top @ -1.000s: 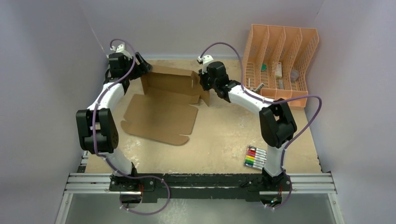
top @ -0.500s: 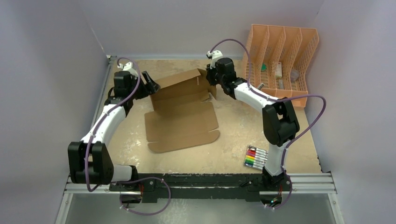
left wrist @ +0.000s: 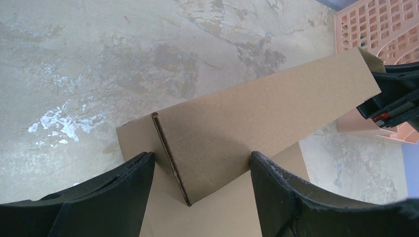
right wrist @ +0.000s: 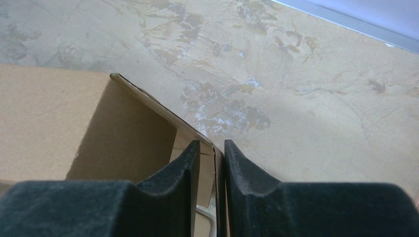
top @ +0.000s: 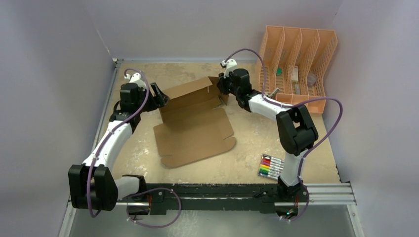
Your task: Fold the paper box
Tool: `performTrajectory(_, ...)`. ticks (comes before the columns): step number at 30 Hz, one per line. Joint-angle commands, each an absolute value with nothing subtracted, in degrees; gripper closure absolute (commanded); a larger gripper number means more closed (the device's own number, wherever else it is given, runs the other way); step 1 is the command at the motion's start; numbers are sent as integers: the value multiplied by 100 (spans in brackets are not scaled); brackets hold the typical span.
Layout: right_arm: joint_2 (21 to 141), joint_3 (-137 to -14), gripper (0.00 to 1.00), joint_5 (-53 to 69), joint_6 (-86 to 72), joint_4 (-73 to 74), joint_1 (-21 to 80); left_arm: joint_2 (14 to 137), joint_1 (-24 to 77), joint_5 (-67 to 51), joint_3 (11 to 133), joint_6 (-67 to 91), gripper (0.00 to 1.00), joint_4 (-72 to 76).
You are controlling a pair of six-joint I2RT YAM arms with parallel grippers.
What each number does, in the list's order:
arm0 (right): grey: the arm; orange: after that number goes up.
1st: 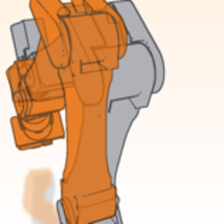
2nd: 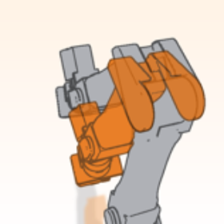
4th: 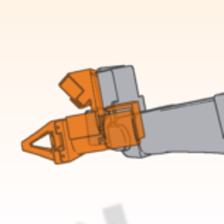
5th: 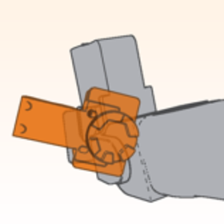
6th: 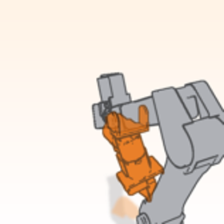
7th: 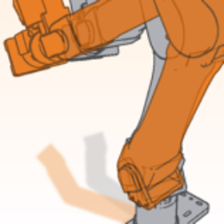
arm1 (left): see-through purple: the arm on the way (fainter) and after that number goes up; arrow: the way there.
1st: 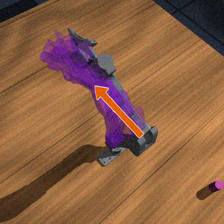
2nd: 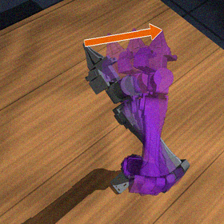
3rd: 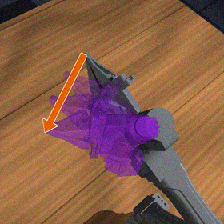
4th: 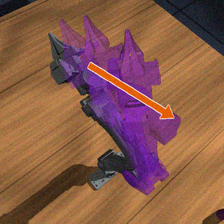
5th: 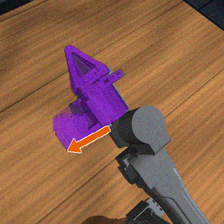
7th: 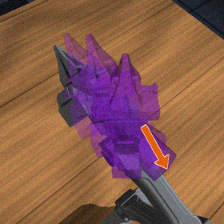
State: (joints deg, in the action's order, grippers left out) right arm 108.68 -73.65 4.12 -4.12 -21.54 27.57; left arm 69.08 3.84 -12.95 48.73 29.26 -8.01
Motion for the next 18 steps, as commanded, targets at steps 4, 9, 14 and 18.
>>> performTrajectory(4,10893,-7094,72,682,-756,-2129,2923,7013,544,-1609,4785,2775,30,-1077)
performTrajectory(9,10808,-7370,85,1000,-765,-1752,2926,7009,620,-1483,4809,2837,31,-1029)
performTrajectory(14,10676,-7752,90,1705,-983,-1228,2927,6965,761,-1219,4693,3092,31,-729)
performTrajectory(18,10510,-7427,91,1779,-925,-1153,2927,6906,774,-763,4689,3160,30,-670)
